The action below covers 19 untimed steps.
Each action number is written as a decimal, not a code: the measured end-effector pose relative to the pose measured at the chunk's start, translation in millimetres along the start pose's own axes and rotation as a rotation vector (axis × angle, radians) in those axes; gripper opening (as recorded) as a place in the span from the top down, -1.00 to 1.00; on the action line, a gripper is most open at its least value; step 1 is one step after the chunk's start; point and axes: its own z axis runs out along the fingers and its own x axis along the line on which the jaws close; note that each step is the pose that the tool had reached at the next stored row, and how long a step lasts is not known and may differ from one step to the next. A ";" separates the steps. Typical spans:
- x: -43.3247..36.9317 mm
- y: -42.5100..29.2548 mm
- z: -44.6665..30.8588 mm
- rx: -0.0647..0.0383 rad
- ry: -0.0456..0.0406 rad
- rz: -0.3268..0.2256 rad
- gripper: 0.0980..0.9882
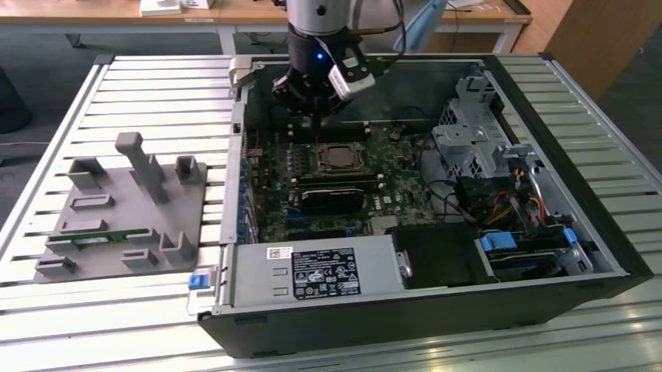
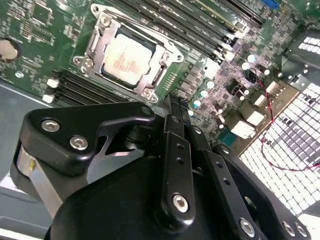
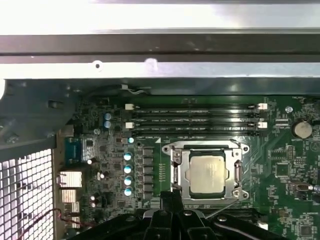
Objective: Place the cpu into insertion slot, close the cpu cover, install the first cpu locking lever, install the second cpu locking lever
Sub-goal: 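Install the first cpu locking lever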
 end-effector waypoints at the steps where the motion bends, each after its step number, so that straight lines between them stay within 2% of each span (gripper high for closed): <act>1: 1.2 0.7 0.3 0.000 0.0001 0.000 0.98; 15: 7.1 20.8 7.9 0.000 0.0000 0.000 0.98; 19: 7.4 23.8 9.0 0.000 0.0000 -0.001 0.98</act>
